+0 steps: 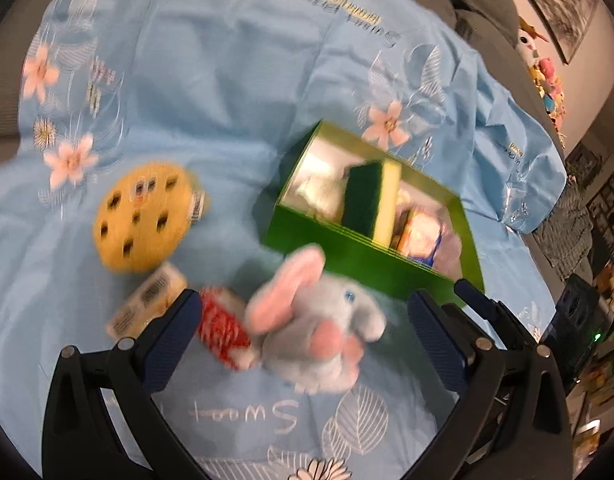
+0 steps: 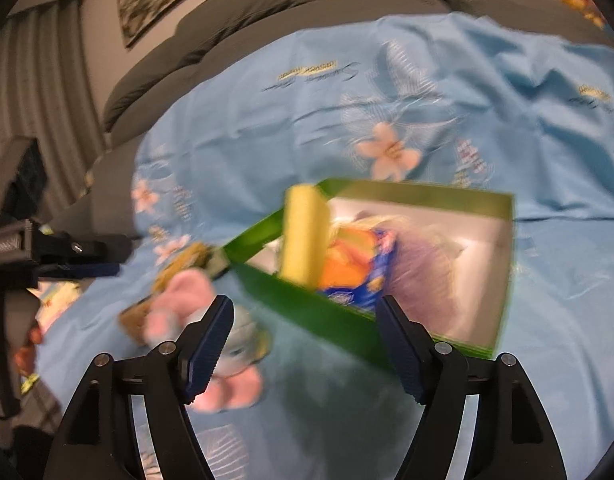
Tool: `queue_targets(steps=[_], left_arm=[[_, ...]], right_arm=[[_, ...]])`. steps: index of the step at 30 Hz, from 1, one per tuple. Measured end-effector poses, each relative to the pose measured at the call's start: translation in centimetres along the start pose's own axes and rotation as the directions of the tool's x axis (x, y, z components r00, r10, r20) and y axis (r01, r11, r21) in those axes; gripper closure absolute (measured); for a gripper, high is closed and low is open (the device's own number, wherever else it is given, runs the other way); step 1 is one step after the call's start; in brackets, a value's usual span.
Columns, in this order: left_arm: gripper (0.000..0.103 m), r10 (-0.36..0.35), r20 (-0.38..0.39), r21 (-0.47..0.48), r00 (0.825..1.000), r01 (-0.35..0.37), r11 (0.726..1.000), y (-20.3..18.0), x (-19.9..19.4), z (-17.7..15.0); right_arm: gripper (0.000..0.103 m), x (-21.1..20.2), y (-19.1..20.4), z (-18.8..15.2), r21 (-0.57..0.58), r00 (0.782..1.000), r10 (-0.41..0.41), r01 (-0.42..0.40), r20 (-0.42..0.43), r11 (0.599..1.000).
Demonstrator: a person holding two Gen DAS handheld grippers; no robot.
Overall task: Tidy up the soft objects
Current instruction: 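Move the left gripper back to the grey elephant plush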
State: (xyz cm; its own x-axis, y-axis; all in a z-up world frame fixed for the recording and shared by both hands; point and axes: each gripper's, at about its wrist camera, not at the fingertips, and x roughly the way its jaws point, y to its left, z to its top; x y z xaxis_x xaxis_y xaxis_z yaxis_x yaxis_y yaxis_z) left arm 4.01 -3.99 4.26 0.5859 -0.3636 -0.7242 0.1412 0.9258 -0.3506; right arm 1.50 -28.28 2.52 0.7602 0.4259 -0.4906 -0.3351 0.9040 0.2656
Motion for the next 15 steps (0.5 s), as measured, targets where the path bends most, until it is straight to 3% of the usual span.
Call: queue_targets(steps=[5, 8, 15], left_arm=[[0.001, 0.024, -0.035, 0.011, 0.999, -0.024, 1.000, 0.5, 0.7, -1.2], [0.001, 0.061, -0.017, 0.067, 0.998, -0.060, 0.996, 0.3, 0.8, -1.7], [0.001, 0.058, 0.038, 0.178, 0.998, -0.064, 0.982, -0.3, 1.5, -2.4]], right_arm=[[0.027, 1.0, 1.7, -1.5, 0.004, 0.994, 0.075, -0.074, -0.079, 0.997], [0.027, 1.2, 2.7, -2.3, -0.016, 0.989, 0.086, -0.089, -0.117, 0.996], [0.027, 2.5, 4.1, -3.7, -0.035, 0.975, 0.115, -0.123, -0.188, 0.992]])
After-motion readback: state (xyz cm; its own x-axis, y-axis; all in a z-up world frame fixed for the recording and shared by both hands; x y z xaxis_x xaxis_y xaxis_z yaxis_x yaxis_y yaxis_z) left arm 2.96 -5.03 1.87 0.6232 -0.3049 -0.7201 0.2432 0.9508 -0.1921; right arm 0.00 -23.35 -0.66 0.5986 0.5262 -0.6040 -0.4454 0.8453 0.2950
